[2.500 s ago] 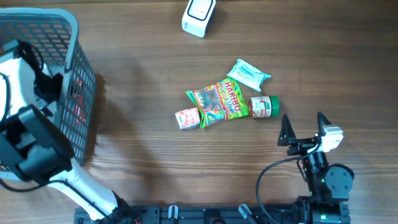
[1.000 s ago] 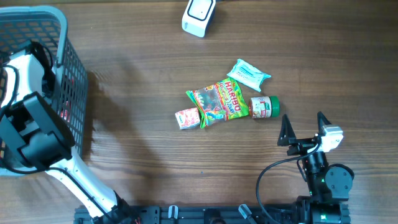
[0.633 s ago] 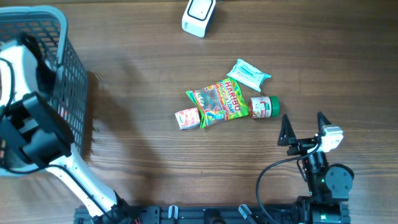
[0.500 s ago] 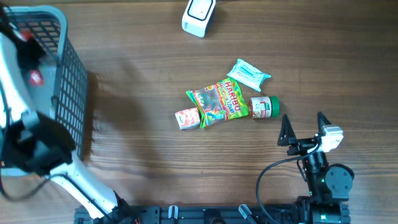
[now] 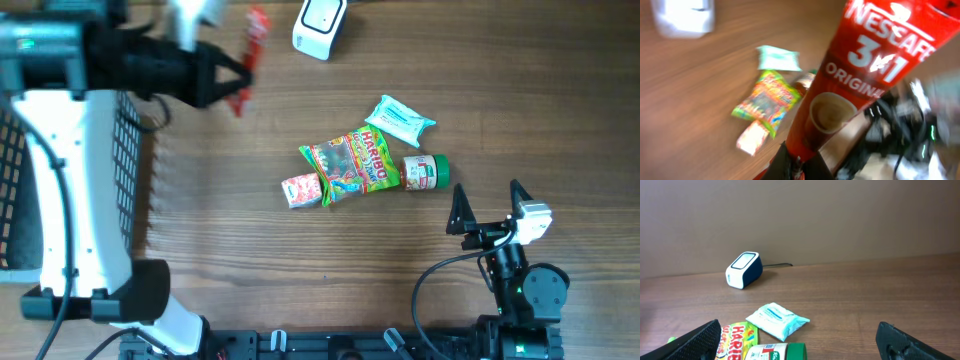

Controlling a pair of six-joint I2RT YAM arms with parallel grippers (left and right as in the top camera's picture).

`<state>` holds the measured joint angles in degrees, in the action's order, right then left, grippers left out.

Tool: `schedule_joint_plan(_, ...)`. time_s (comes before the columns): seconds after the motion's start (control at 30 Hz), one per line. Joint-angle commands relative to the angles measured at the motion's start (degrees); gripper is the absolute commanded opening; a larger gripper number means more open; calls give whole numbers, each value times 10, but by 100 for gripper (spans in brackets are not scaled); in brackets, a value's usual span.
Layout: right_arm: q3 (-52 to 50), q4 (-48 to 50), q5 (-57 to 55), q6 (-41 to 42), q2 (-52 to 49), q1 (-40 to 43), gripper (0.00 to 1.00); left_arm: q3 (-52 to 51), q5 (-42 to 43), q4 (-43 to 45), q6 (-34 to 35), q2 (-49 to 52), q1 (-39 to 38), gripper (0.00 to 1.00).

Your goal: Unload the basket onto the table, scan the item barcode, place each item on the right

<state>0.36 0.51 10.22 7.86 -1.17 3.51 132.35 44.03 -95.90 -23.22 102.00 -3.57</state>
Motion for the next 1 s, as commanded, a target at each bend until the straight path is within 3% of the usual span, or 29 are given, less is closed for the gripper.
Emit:
schedule_joint_plan(0.0,-1,3,-3,-3,3,-2,100,-108,118,-6,-292,3,-85,4)
schedule_joint_plan(0.1,-1,3,-3,-3,3,-2,100,-241,255,-5,-494,3,-124,4)
schedule_joint_plan(0.23,-1,3,-3,-3,4,-2,100,-381,402,17,-611,3,-127,4)
schedule_joint_plan(0.3,-1,3,-3,-3,3,-2,100,-444,464,58,-610,3,-127,4)
schedule_joint_plan(0.67,-1,3,-3,-3,4,-2,100,-485,449,75,-600,3,-130,4)
schedule_joint_plan(0.73,-1,3,-3,-3,3,-2,100,-485,405,140,-528,3,-126,4)
schedule_joint_plan(0.8,-1,3,-3,-3,4,-2,100,-485,347,252,-376,3,-123,4)
schedule_joint_plan(0.83,-1,3,-3,-3,4,-2,100,-485,264,359,-198,3,-123,4)
schedule_joint_plan(0.87,-1,3,-3,-3,4,-2,100,-485,127,476,-6,3,-129,4)
schedule_joint_plan(0.9,-1,3,-3,-3,3,-2,100,-485,-23,546,144,3,-136,4)
schedule_joint_plan(0.93,-1,3,-3,-3,4,-2,100,-485,-170,599,229,3,-149,4)
schedule_joint_plan(0.97,-1,3,-3,-3,4,-2,100,-485,-236,632,243,3,-158,4)
